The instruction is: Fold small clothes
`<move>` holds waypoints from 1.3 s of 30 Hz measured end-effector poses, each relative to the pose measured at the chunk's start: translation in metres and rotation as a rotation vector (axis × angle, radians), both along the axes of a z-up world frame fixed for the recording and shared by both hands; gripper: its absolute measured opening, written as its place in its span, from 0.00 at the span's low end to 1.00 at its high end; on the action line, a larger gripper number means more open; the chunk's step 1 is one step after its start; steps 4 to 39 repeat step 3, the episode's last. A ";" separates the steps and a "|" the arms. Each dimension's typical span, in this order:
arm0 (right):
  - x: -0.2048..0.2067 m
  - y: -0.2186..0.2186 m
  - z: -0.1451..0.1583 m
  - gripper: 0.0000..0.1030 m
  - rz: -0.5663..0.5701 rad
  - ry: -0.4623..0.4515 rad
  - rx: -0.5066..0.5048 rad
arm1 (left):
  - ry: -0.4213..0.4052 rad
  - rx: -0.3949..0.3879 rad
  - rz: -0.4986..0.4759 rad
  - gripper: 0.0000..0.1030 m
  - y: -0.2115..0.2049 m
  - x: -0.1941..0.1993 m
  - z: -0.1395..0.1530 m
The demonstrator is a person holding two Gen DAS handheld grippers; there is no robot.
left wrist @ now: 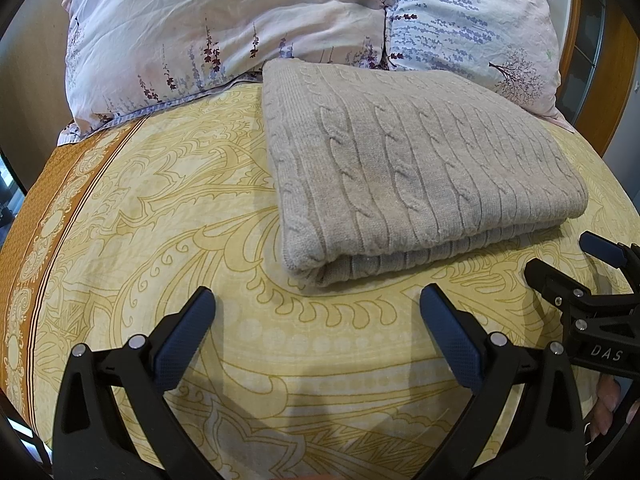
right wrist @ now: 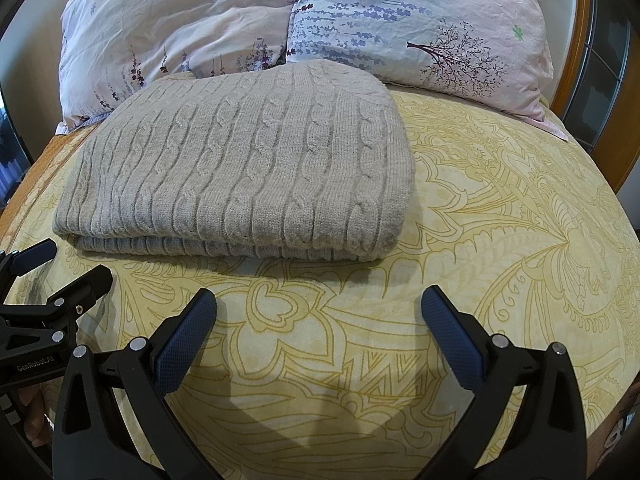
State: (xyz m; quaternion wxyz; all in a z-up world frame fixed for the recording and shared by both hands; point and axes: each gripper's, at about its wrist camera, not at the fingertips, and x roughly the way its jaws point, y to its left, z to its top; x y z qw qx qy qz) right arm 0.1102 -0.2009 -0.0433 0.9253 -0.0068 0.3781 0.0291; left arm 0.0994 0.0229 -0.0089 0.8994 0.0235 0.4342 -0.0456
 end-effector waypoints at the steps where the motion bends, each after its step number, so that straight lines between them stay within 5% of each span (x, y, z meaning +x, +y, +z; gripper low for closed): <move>1: 0.000 0.000 0.000 0.99 0.000 0.000 0.000 | 0.000 0.000 0.000 0.98 0.000 0.000 0.000; 39: 0.000 0.000 0.000 0.99 0.000 0.000 0.000 | 0.000 0.000 0.001 0.98 0.000 0.000 0.000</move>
